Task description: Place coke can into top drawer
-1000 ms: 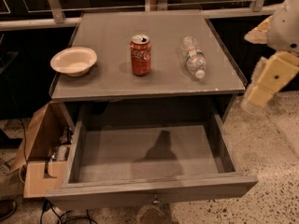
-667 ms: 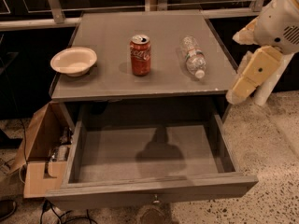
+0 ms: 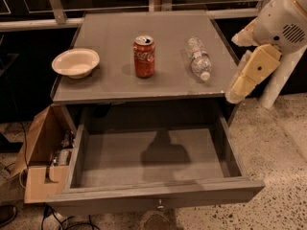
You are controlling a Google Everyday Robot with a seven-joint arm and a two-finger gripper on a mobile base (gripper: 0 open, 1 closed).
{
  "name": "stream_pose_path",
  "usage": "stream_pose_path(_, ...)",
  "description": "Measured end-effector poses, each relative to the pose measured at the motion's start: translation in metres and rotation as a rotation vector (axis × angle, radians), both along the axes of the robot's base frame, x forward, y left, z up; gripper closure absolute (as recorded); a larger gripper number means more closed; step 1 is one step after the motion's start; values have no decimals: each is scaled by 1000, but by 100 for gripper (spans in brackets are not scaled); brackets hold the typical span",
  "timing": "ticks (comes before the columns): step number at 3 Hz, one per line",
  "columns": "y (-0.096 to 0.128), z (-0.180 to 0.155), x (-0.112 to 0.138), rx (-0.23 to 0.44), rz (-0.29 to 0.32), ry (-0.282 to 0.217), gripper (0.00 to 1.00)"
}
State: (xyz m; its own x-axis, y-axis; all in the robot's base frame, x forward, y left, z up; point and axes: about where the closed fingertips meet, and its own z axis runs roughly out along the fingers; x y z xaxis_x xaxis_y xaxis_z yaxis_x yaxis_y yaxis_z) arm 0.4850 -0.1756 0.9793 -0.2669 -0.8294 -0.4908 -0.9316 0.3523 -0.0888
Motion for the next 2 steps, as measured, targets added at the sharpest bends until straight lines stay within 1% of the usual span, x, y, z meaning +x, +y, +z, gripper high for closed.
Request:
stream_pose_path(1, 18, -5, 14, 55, 31, -28, 0)
stream_pose_path(2, 43, -4, 36, 120, 48, -94, 0)
